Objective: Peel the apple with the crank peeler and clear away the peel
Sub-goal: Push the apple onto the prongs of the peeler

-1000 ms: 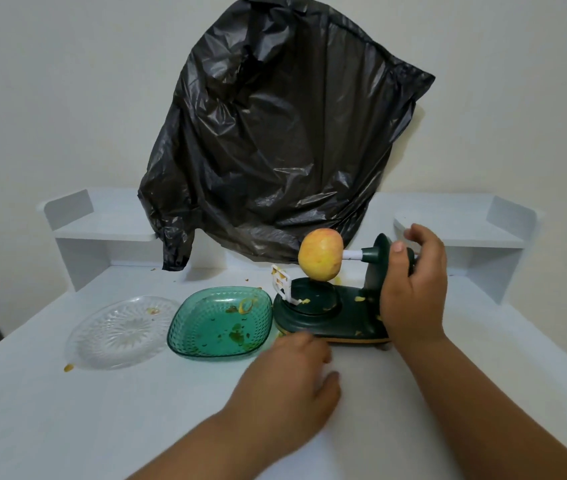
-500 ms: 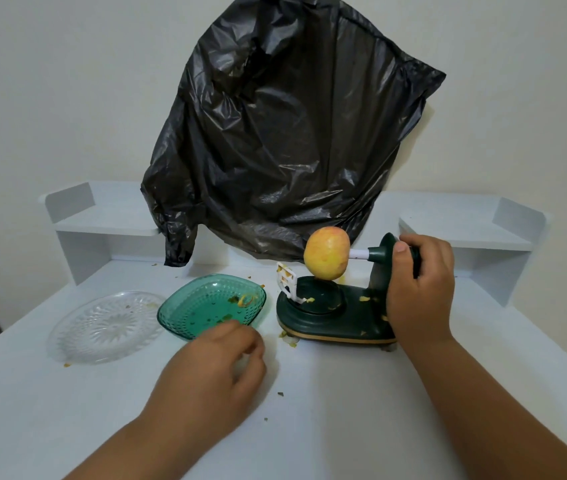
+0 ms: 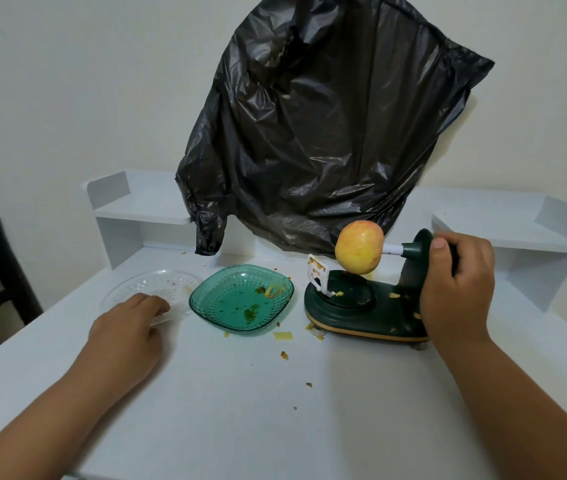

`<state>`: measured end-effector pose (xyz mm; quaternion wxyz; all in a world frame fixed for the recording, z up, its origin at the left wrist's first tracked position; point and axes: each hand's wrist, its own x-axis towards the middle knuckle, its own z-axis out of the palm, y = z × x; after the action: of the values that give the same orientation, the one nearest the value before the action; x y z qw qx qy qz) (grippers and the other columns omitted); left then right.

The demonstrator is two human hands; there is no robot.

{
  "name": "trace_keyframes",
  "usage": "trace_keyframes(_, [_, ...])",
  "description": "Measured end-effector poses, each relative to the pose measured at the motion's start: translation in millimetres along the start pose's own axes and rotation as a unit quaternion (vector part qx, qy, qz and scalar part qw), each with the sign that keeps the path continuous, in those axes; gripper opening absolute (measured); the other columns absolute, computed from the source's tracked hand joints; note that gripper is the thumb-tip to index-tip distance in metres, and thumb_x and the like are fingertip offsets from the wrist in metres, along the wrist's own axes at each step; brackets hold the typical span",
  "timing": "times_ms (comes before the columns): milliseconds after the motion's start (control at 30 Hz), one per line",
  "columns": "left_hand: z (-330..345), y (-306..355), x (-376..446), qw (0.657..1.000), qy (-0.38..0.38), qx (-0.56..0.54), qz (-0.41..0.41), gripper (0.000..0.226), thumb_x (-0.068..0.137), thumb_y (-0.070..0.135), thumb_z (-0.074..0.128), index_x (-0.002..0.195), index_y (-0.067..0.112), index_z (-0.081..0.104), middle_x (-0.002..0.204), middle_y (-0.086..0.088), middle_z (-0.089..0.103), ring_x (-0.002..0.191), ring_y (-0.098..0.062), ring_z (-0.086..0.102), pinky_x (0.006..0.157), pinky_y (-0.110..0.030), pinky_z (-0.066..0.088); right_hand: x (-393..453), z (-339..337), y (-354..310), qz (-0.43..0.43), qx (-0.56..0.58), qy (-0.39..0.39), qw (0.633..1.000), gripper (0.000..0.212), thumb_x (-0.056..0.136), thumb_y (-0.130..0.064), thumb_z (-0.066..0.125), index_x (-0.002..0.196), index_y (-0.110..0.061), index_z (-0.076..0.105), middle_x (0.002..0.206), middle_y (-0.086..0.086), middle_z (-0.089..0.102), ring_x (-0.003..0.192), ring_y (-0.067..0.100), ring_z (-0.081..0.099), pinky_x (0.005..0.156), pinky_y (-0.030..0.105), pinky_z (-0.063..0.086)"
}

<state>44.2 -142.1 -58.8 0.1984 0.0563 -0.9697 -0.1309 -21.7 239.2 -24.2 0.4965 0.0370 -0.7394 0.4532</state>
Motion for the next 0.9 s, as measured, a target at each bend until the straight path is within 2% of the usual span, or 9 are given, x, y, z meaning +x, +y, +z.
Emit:
trace_keyframes(133, [-4.4,3.3,13.6,1.000,-0.018,-0.010,-0.007,0.057,0.072,-0.006,0.049,0.120,0.022,0.060,0.127,0.003,0.059,0.122,-0.023,0.048,0.100,-0.046,0.034,-0.3,-0.8,2.2,-0.001,-0.006,0.002,1.000,0.030,0.093,-0.031,0.042,0.099,-0.010,0.061,0.101,0.008,0.054,0.090,0.000,0.042,0.076,-0.002,0.028])
trace_keyframes(200, [-7.7,5.7,11.7,0.998,-0.010,-0.038,0.039,0.064,0.067,-0.004,0.053,0.126,0.020,0.055,0.133,0.000,0.054,0.125,-0.027,0.044,0.100,-0.047,0.035,-0.7,-0.5,2.5,-0.002,-0.005,0.003,1.000,0.028,0.093,-0.031,0.042,0.098,-0.011,0.060,0.100,0.006,0.052,0.090,0.001,0.042,0.075,-0.002,0.028])
trace_keyframes(300, [-9.7,9.1,3.8,0.988,-0.023,-0.065,0.138,0.059,0.069,0.026,0.057,0.128,0.025,0.054,0.136,0.002,0.050,0.124,-0.023,0.044,0.101,-0.044,0.037,-1.1,0.6,1.8,-0.006,-0.005,0.003,1.000,0.027,0.093,-0.029,0.042,0.098,-0.010,0.060,0.099,0.005,0.052,0.090,0.001,0.042,0.075,-0.001,0.029])
trace_keyframes(367, [-11.1,13.5,1.8,0.985,-0.041,-0.053,0.159,0.046,0.077,0.051,0.048,0.118,0.032,0.060,0.134,0.006,0.051,0.122,-0.019,0.046,0.100,-0.047,0.038,-1.1,0.9,1.4,-0.006,-0.003,0.002,1.000,0.028,0.093,-0.028,0.042,0.099,-0.008,0.061,0.099,0.006,0.052,0.090,0.001,0.042,0.075,-0.001,0.029])
trace_keyframes(433, [-10.8,16.8,2.3,0.984,-0.045,-0.050,0.163,0.042,0.081,0.062,0.040,0.101,0.036,0.066,0.126,0.010,0.056,0.118,-0.016,0.051,0.096,-0.051,0.038,-0.7,0.7,1.4,-0.003,-0.001,0.004,1.000,0.028,0.093,-0.028,0.043,0.100,-0.007,0.060,0.100,0.006,0.052,0.089,0.001,0.042,0.075,-0.001,0.029])
trace_keyframes(533, [-7.6,19.5,1.8,0.983,-0.007,-0.046,0.176,0.044,0.084,0.064,0.036,0.084,0.035,0.069,0.112,0.016,0.062,0.109,-0.015,0.056,0.094,-0.052,0.038,-0.5,0.1,0.9,0.003,0.001,0.009,1.000,0.028,0.093,-0.028,0.043,0.101,-0.006,0.059,0.100,0.006,0.051,0.088,0.000,0.041,0.074,-0.002,0.029])
trace_keyframes(667, [-7.4,26.1,-0.8,0.985,0.016,-0.024,0.173,0.043,0.083,0.064,0.038,0.076,0.032,0.065,0.101,0.018,0.064,0.101,-0.016,0.057,0.095,-0.053,0.036,-0.4,0.1,0.1,0.002,0.001,0.010,1.000,0.029,0.093,-0.028,0.044,0.101,-0.005,0.059,0.100,0.006,0.051,0.089,-0.001,0.041,0.075,-0.002,0.028])
trace_keyframes(800, [-14.3,34.6,-3.6,0.978,0.059,-0.039,0.196,0.046,0.083,0.059,0.044,0.091,0.020,0.068,0.116,0.002,0.062,0.108,-0.024,0.055,0.095,-0.046,0.038,0.6,-1.1,0.3,0.017,0.012,0.010,1.000,0.030,0.092,-0.030,0.045,0.105,-0.007,0.059,0.105,0.006,0.051,0.090,0.000,0.043,0.076,-0.002,0.029])
trace_keyframes(900, [-15.4,65.3,-15.7,0.959,0.106,-0.155,0.210,0.033,0.085,0.043,0.052,0.099,0.015,0.064,0.115,0.001,0.057,0.110,-0.017,0.050,0.097,-0.026,0.035,0.5,-1.8,-0.5,0.035,0.032,0.016,0.999,0.036,0.091,-0.035,0.042,0.112,-0.009,0.057,0.110,0.002,0.052,0.094,-0.001,0.044,0.078,-0.002,0.029])
